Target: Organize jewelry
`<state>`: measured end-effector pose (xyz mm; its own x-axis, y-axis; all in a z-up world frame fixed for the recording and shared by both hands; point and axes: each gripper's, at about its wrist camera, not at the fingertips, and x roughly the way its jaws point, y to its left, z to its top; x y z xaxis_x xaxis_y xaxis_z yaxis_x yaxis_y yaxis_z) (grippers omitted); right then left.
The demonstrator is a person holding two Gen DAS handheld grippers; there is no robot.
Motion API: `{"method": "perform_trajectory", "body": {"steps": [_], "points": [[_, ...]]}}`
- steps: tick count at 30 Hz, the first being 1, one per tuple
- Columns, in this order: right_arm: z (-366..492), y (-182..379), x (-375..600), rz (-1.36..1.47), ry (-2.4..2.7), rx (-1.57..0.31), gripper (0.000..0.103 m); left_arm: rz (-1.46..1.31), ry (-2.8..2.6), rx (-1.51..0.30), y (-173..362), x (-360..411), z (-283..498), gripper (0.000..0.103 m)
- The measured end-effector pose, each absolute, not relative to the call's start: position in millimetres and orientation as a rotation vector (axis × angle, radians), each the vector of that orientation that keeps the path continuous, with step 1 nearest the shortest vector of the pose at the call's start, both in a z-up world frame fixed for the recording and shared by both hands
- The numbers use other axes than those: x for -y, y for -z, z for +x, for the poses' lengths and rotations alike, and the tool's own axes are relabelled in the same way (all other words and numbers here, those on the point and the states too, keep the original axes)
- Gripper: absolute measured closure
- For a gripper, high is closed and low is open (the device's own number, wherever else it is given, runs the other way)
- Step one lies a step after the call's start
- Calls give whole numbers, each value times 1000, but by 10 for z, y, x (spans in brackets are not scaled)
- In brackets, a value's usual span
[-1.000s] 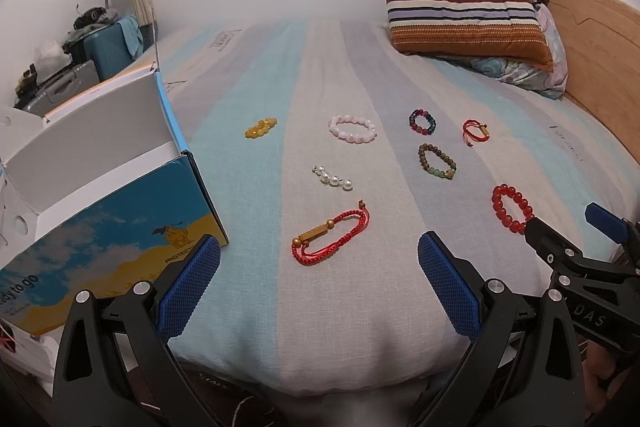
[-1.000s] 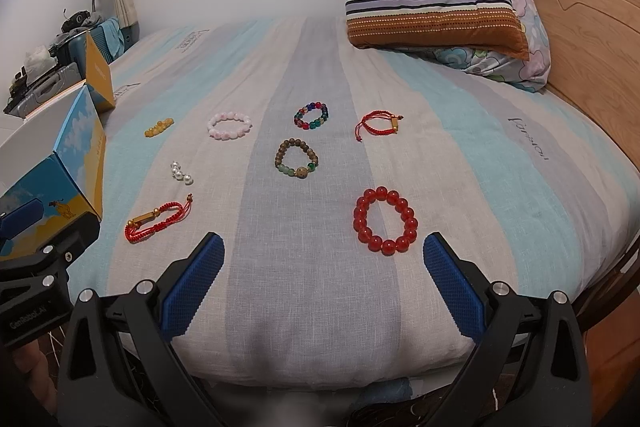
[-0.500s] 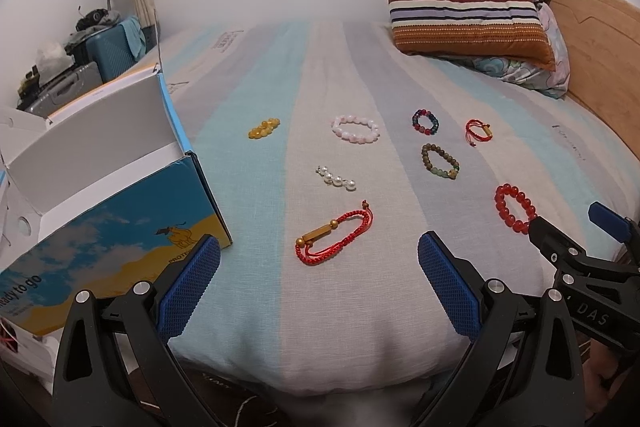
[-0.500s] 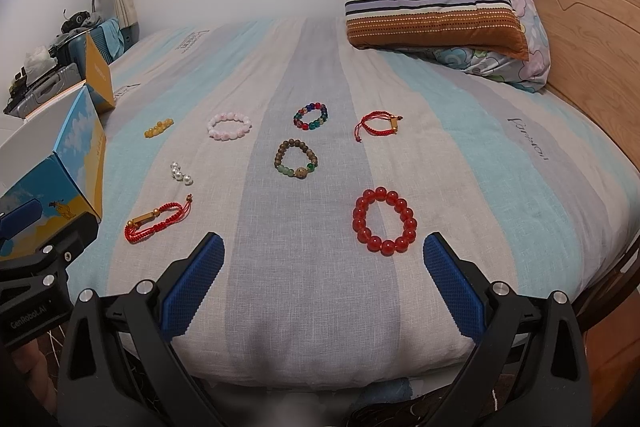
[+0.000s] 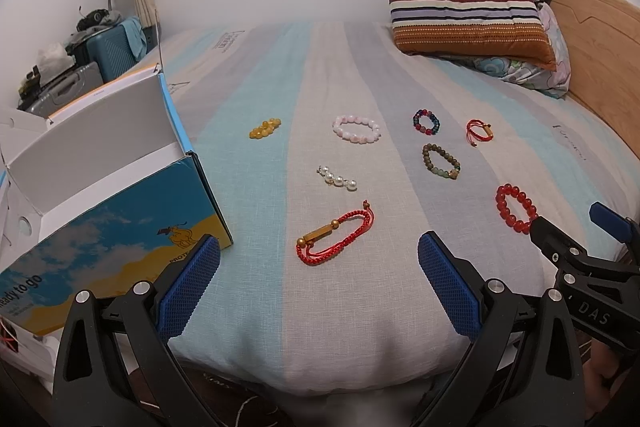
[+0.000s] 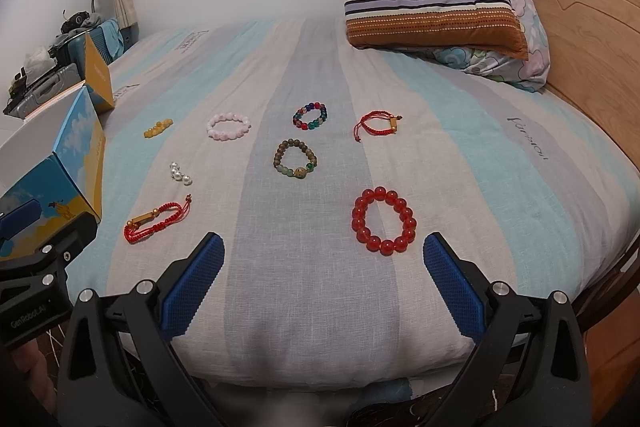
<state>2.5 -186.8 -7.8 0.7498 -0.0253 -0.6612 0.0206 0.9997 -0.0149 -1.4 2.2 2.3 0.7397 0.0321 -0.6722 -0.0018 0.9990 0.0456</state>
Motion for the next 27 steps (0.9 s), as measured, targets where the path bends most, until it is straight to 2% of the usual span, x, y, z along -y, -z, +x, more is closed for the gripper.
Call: {"method": "perform_trajectory", "body": {"steps": [9, 18, 21, 23, 26, 27], "points": [[298, 175, 2041, -20, 69, -774, 7, 13, -15, -764, 137, 36, 347, 6], [965, 580, 2338, -33, 92, -949, 9, 4, 58, -910, 581, 203, 921, 6], [1135, 782, 2458, -3, 87, -1018, 14, -8, 84, -938, 724, 262, 1016, 6], [1194, 922, 2519, 22, 79, -1055, 21, 1, 90, -952, 801, 286, 1056, 6], [1209, 1016, 2566, 43, 59, -1075, 24, -8, 95, -967, 882, 275, 1086, 10], [1197, 1011, 2565, 39, 53, -1070, 26, -2, 92, -966, 888, 264, 1089, 15]]}}
